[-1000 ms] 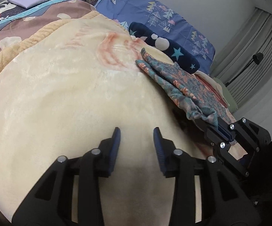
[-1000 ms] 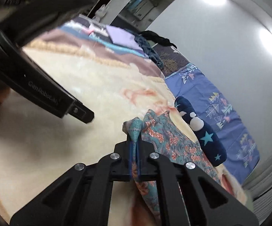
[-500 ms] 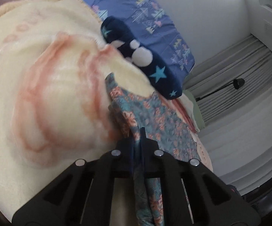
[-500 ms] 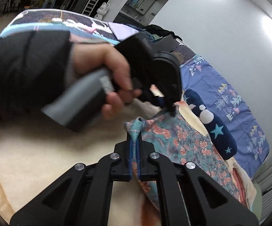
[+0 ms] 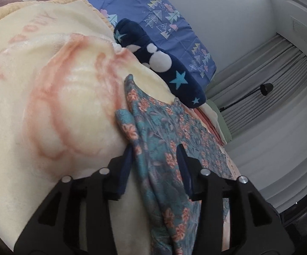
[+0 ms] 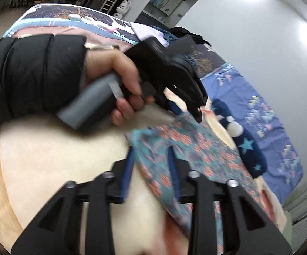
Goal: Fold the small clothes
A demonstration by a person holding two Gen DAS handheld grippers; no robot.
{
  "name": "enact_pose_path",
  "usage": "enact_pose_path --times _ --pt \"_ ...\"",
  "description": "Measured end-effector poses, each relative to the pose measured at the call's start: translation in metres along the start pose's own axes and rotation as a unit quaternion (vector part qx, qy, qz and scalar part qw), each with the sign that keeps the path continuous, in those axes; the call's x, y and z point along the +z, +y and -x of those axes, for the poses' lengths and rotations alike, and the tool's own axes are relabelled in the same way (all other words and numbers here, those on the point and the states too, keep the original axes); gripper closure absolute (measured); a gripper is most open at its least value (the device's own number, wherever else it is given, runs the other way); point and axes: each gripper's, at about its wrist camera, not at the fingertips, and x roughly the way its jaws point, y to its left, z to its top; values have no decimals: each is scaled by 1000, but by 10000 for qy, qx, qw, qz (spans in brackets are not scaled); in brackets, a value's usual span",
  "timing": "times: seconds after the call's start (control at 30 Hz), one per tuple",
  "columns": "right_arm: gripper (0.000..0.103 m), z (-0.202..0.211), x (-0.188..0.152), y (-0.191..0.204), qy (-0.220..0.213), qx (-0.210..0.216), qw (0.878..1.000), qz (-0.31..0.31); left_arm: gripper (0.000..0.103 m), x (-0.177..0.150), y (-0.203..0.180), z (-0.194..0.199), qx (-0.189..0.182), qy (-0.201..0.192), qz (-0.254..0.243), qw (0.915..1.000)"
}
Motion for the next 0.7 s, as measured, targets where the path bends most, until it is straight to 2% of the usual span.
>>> enact_pose_path --times 0.13,0.2,0.27,0.3,0.33,0.4,0.5,0.53,0.6,0.7 --pt "67 -28 -1 6 448 -88 9988 198 53 6 -11 -32 413 542 -276 9973" --pt "67 -42 6 9 506 -149 9985 177 56 15 -14 -44 496 650 -319 9961" --pt "67 -49 14 8 540 -219 9983 52 65 21 -13 -51 490 653 -310 9962" --pt "67 -53 19 5 544 -255 9982 -67 75 22 -10 -54 522 639 -313 9961" --pt "67 -57 21 2 550 -292 9979 -156 82 22 -3 -57 516 631 -239 9964" --pt "68 -65 20 2 579 -332 9975 -232 86 23 7 -55 332 537 -41 9980" --pt "78 -71 15 0 596 -211 9974 -336 90 24 7 -55 366 484 -56 9981" --pt "87 -70 16 -2 572 -209 9976 -343 91 24 5 -55 421 485 -119 9979" --pt "97 -63 16 -7 474 -242 9976 -448 93 25 0 -55 492 477 -185 9975" --pt "98 -38 17 -29 184 -187 9951 -952 94 29 -17 -49 560 407 -382 9969"
